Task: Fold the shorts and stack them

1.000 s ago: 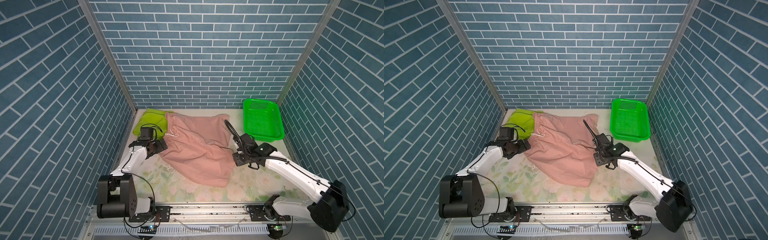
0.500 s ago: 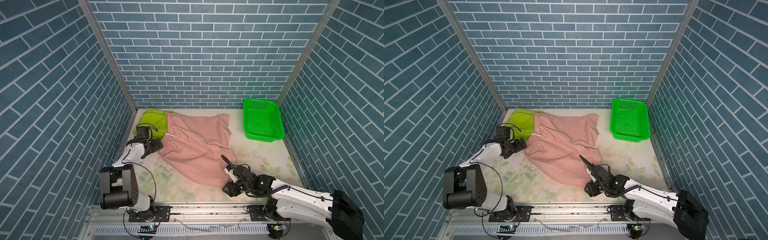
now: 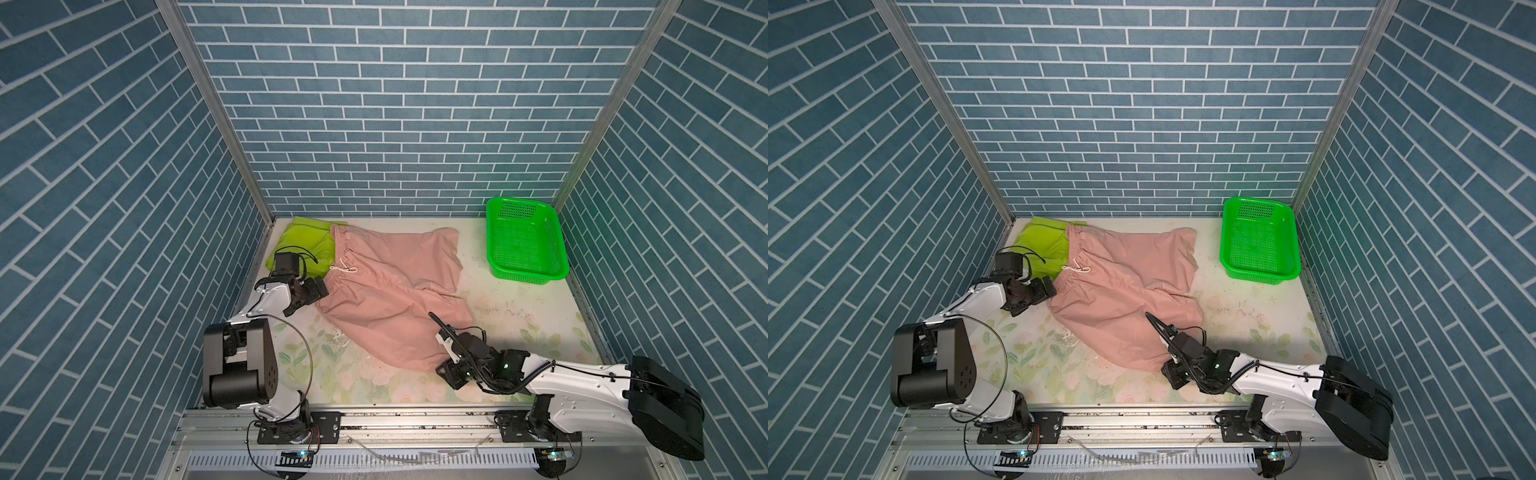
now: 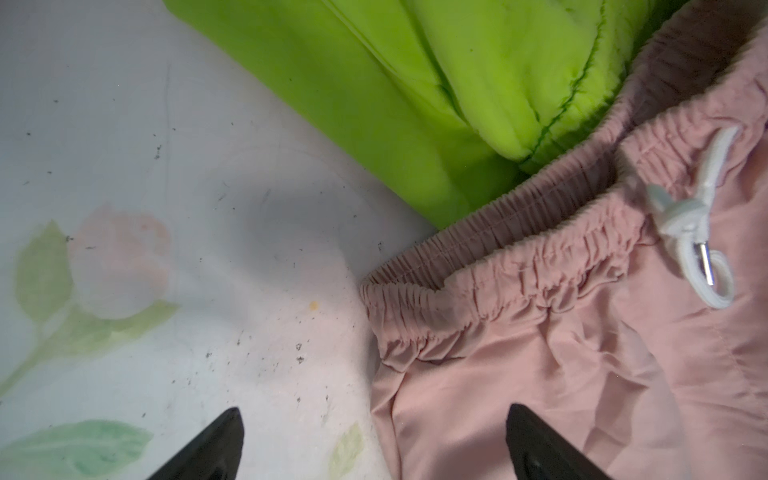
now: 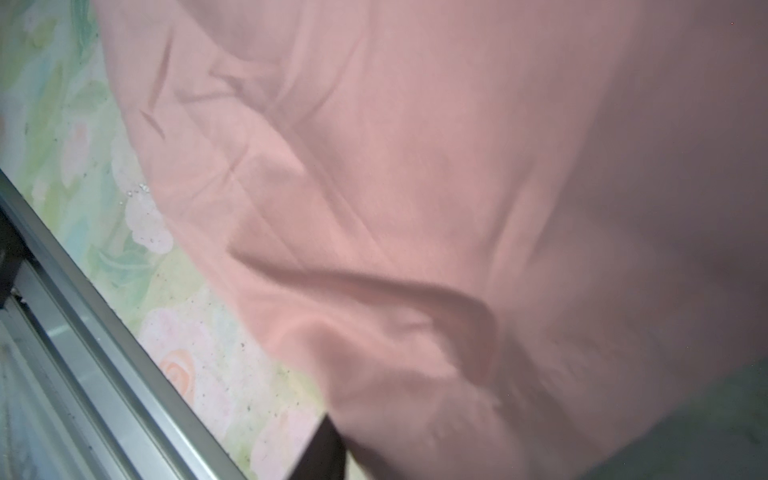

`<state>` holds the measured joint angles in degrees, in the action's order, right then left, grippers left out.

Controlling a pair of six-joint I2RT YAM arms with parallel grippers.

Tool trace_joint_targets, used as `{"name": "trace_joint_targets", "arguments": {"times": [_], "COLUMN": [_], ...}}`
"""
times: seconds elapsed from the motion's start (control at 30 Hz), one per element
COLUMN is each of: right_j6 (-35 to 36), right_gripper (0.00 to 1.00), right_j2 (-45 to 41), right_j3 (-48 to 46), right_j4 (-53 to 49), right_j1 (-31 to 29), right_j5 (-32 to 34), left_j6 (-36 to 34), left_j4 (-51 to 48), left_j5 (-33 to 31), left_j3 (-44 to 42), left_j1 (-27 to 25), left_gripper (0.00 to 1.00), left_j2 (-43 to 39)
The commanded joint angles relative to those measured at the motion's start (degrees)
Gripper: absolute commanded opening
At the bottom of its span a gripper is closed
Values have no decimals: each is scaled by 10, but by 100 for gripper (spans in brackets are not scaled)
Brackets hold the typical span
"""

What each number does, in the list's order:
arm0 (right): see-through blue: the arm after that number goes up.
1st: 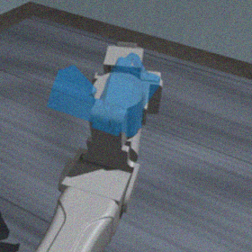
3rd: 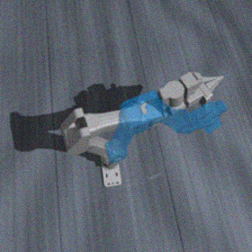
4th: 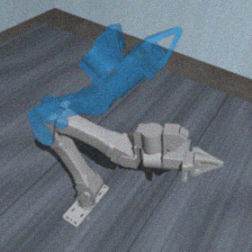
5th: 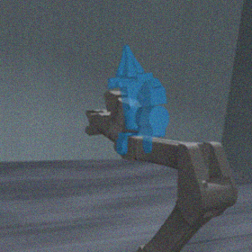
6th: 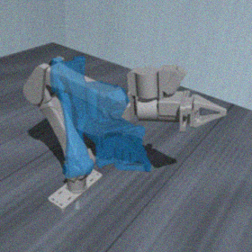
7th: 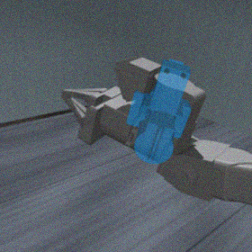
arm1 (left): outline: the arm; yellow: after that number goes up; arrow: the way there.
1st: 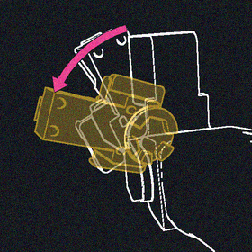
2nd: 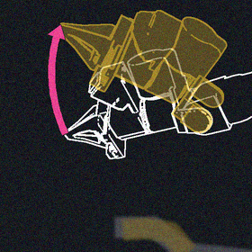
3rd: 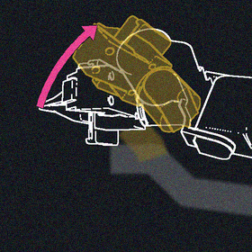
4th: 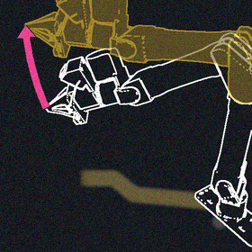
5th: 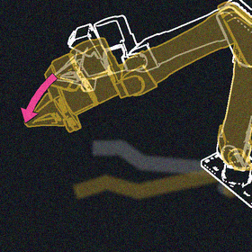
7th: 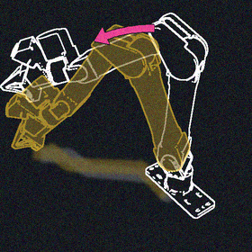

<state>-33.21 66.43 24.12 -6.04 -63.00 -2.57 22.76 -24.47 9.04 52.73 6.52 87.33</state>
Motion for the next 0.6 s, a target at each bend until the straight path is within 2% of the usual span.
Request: {"name": "trace_joint_targets", "arguments": {"times": [0.0, 0.1, 0.2, 0.4, 0.47, 0.5, 0.53, 0.57], "right_j6": [-8, -27, -53, -98, -99, -99, -99, -99], "right_gripper": [0, 0, 0, 0, 0, 2, 15, 23], "right_j2": [-6, -17, -46, -97, -91, -83, -71, -61], "right_j3": [60, 137, 187, 191, 176, 168, 162, 157], "right_j4": [-80, -215, -291, -346, -351, -350, -347, -344], "right_j1": [-1, 6, 17, 108, 128, 133, 134, 134], "right_j5": [-9, -83, -154, -268, -279, -279, -278, -282], "left_j6": [-15, -19, -21, -25, -25, -26, -27, -27], "left_j4": [-18, -31, -39, -46, -46, -47, -46, -46], "left_j5": [-6, -2, -2, -4, 1, 7, 11, 14], "left_j3": [26, 43, 50, 48, 47, 48, 48, 46], "left_j1": [2, 2, 1, 1, 1, 2, 0, 0], "left_gripper": [100, 100, 100, 100, 100, 100, 100, 100], "left_j2": [4, 7, 5, -10, -5, 1, 7, 10]}}
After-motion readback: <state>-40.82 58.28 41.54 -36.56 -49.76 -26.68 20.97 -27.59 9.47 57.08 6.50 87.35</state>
